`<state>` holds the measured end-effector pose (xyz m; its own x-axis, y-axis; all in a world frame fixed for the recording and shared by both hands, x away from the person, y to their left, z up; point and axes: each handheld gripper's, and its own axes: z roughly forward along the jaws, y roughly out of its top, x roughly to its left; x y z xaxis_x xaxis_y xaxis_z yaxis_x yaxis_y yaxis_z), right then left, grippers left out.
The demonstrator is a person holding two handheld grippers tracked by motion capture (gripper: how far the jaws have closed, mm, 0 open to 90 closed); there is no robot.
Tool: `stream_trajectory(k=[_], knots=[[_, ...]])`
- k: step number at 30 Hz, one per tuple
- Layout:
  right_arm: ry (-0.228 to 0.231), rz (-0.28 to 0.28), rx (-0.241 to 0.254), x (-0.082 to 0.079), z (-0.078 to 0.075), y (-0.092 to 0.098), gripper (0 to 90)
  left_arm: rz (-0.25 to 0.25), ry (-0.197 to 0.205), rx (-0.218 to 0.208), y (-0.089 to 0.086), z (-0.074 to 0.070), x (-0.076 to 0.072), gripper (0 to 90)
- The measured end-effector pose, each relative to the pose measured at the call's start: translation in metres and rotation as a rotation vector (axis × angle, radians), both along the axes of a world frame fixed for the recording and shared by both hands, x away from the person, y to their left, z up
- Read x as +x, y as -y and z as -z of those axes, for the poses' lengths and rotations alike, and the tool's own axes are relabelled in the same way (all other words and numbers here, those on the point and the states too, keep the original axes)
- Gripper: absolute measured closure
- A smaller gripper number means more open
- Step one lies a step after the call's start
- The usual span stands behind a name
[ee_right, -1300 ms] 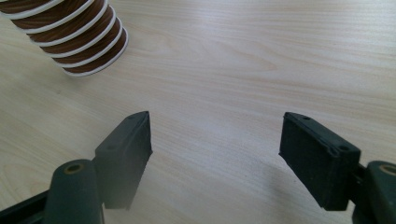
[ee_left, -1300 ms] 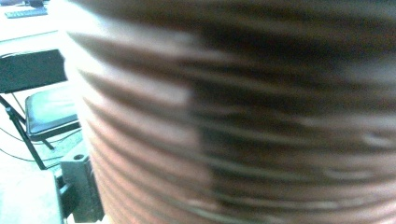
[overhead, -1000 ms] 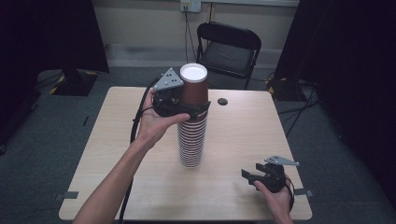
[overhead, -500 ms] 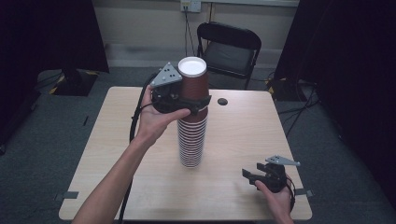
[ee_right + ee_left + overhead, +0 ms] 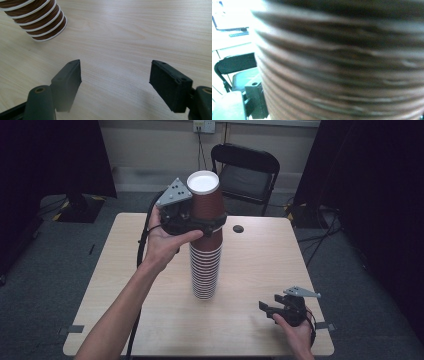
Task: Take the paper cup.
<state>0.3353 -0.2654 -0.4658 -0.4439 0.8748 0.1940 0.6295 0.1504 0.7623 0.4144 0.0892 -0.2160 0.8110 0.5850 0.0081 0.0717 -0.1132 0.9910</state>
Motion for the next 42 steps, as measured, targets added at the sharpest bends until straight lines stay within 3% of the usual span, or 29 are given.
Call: stream_trajectory(k=[9,11,12,16,18,21,33,42], knots=[[-0.003,-0.004,-0.003,0.000,0.000,-0.001,25.4,-0.036,0.026,-0.022,-0.006,-0.013,-0.005,10.9],[-0.004,-0.003,-0.001,0.000,0.000,-0.001,25.4,-0.036,0.024,-0.046,-0.009,-0.016,-0.006,10.9],[-0.002,-0.002,0.000,0.000,0.000,0.000,25.4,-0.051,0.051,-0.063,-0.013,-0.019,-0.009,11.0],[-0.002,-0.003,-0.001,0.000,0.000,0.000,25.4,-0.051,0.052,-0.081,-0.017,-0.024,-0.011,11.0],[-0.001,-0.005,-0.002,0.000,0.000,0.000,25.5,-0.086,0.067,-0.081,-0.019,-0.025,-0.014,11.1],[0.000,-0.005,-0.001,0.000,0.000,-0.001,26.3,-0.063,0.060,-0.090,-0.024,-0.025,-0.017,11.0],[0.026,-0.008,0.002,-0.001,-0.002,-0.002,26.5,-0.095,0.055,-0.106,-0.051,-0.024,-0.032,11.1],[0.041,-0.011,0.005,-0.003,-0.004,-0.003,26.6,-0.091,0.035,-0.084,-0.066,-0.011,-0.044,11.0]])
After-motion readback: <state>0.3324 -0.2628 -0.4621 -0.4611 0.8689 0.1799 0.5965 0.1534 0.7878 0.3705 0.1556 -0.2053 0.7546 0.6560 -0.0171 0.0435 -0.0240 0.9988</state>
